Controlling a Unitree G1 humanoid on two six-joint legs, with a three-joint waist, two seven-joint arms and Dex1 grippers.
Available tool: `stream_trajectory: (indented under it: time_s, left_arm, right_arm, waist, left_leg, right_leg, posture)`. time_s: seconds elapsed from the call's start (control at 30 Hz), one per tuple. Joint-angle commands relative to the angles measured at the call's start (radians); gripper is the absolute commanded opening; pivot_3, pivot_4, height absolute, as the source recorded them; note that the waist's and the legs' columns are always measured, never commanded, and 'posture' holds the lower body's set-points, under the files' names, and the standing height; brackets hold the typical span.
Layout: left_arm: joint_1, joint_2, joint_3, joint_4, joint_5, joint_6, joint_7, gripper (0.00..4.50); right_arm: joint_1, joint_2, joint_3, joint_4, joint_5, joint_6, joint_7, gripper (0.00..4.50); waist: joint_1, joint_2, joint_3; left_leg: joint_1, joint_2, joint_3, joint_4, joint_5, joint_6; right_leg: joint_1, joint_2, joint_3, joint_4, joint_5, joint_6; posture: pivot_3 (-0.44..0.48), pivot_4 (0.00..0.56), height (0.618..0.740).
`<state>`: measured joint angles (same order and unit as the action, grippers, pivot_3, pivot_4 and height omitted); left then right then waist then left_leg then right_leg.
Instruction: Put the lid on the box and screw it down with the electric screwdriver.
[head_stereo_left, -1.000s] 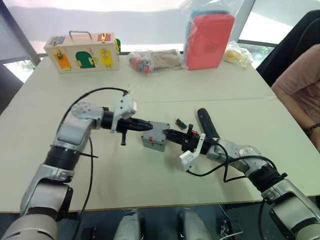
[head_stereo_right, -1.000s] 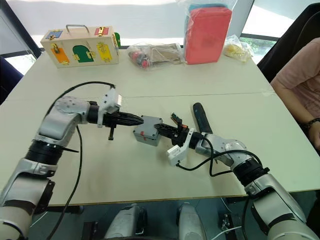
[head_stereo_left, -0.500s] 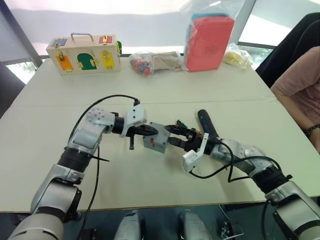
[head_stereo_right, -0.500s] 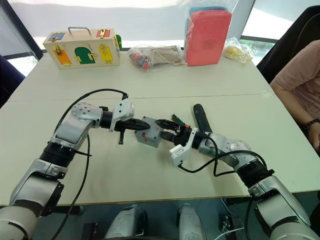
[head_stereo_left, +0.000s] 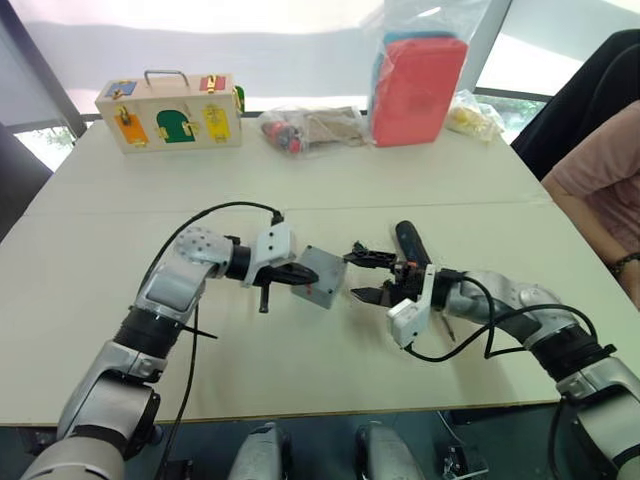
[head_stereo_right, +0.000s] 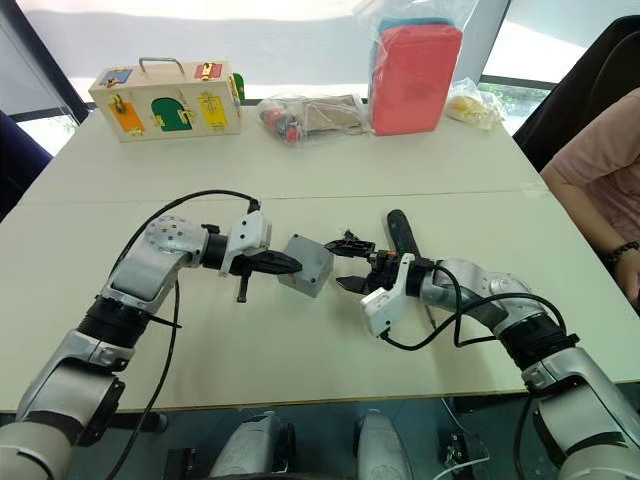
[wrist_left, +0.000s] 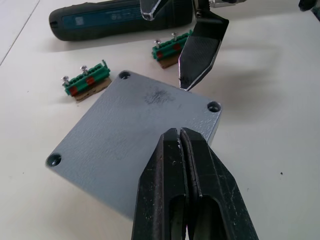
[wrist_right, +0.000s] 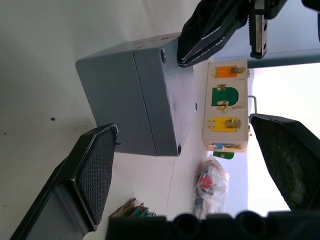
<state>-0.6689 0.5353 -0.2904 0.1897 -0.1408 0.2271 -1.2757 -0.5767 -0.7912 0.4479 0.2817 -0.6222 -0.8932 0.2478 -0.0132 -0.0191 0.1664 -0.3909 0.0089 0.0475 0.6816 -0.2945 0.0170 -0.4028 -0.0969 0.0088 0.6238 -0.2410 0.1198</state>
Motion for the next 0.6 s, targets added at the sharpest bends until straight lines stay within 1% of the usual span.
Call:
stream_trajectory:
  time_s: [0.03,0.13,0.23,0.3,0.4,0.5,0.6]
  left_arm:
    - [0.048,0.002,-0.060,0.027,0.046,0.036,0.002,0.00]
    - [0.042,-0.002,-0.029,-0.005,0.021,0.055,0.022,0.00]
    - [0.033,-0.005,0.034,-0.080,-0.043,0.103,0.042,0.00]
    - [0.022,-0.005,0.072,-0.117,-0.073,0.135,0.063,0.00]
    - [0.008,-0.012,0.128,-0.143,-0.103,0.166,0.122,0.00]
    - [0.011,-0.005,0.163,-0.167,-0.123,0.194,0.159,0.00]
    - [0.043,0.008,0.208,-0.202,-0.133,0.221,0.213,0.00]
  right_arm:
    - [0.019,0.007,-0.026,-0.060,0.207,0.043,0.126,4.44]
    - [0.054,0.010,-0.023,-0.123,0.387,0.161,0.271,4.44]
    - [0.096,0.018,-0.049,-0.231,0.554,0.374,0.398,4.44]
    - [0.114,0.040,-0.078,-0.301,0.642,0.542,0.439,4.44]
    - [0.123,0.073,-0.109,-0.374,0.704,0.729,0.472,3.76]
    - [0.133,0.096,-0.128,-0.419,0.704,0.871,0.477,2.75]
    - [0.150,0.117,-0.130,-0.454,0.700,0.987,0.479,1.75]
  waist:
    - [0.001,0.000,0.000]
    - [0.003,0.000,0.000]
    - [0.002,0.000,0.000]
    - [0.002,0.000,0.001]
    - [0.002,0.000,0.001]
    - [0.003,0.000,0.001]
    - [0.003,0.000,0.001]
  left_leg:
    - [0.000,0.000,0.000,0.000,0.000,0.000]
    - [0.000,0.001,-0.001,0.000,0.000,0.000]
    - [0.000,0.002,-0.001,0.000,0.000,0.000]
    - [-0.001,0.003,-0.002,0.000,0.000,0.001]
    - [-0.002,0.003,-0.002,0.000,0.000,0.001]
    - [-0.003,0.003,-0.003,0.000,0.000,0.001]
    - [-0.003,0.003,-0.002,0.000,0.000,0.001]
  right_leg:
    - [0.000,0.000,0.000,0.000,0.000,0.000]
    - [0.000,0.000,0.000,0.000,0.000,0.000]
    - [0.000,0.000,0.000,0.000,0.000,0.000]
    - [0.000,0.000,0.000,0.000,0.000,0.000]
    - [-0.003,0.000,0.000,0.001,0.000,0.000]
    - [-0.003,0.000,-0.001,0.001,0.000,0.000]
    - [-0.004,0.000,-0.001,0.001,0.000,0.000]
  posture:
    - [0.000,0.150,0.730]
    - [0.000,0.150,0.730]
    - [0.000,0.150,0.730]
    - [0.000,0.150,0.730]
    - [0.000,0.150,0.730]
    - [0.000,0.150,0.730]
    - [0.000,0.150,0.730]
